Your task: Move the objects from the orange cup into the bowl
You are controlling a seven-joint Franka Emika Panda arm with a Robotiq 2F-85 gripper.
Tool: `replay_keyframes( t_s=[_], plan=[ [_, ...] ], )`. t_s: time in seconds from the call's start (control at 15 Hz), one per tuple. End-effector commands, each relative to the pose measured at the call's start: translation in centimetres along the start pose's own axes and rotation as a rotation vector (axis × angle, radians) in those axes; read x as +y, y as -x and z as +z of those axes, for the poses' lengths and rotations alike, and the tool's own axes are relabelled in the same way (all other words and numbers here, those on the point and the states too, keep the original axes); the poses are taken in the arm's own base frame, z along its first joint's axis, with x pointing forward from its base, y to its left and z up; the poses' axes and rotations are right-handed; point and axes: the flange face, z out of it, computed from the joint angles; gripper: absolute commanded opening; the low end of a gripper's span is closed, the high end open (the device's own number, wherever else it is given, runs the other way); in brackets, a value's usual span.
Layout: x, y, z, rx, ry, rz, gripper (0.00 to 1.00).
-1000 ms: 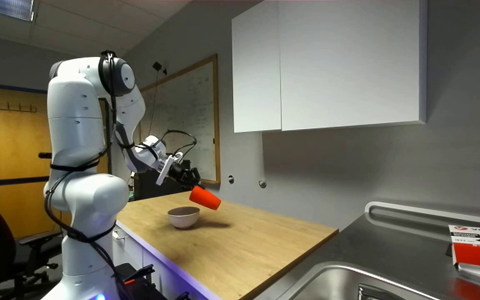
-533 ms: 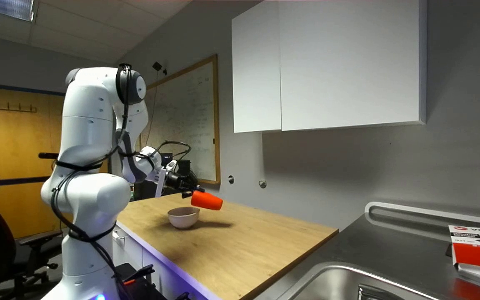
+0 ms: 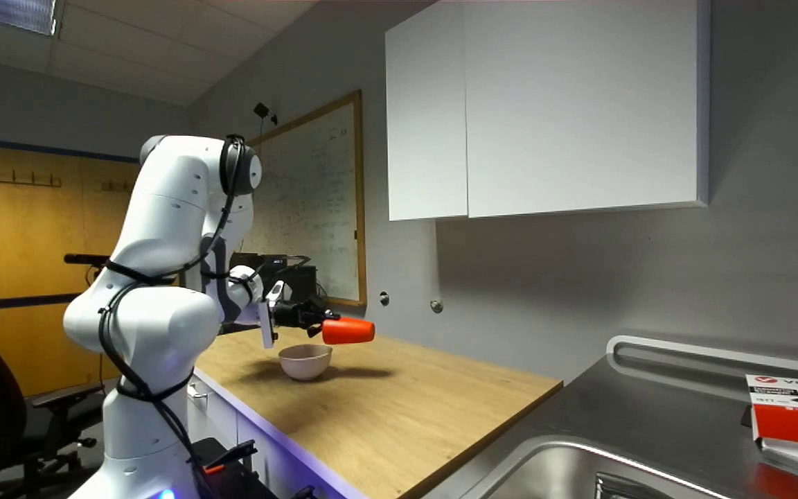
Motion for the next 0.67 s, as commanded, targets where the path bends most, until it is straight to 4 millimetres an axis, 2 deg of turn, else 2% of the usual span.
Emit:
replay_keyframes(
  t_s=[0.0,0.27,0.47,0.6],
  plan=[
    [-0.5,-0.5,-1.3,-0.067,0.047,-0.029,0.01],
    [1.1,-0.2,-4.3,-0.114,0.037,-0.053,0.01],
    [2.2,0.1,-7.6,-0.082,0.044,-0.032,0.01],
    [2.3,0.3,-9.1,-0.044,0.072,-0.02,0.01]
  ],
)
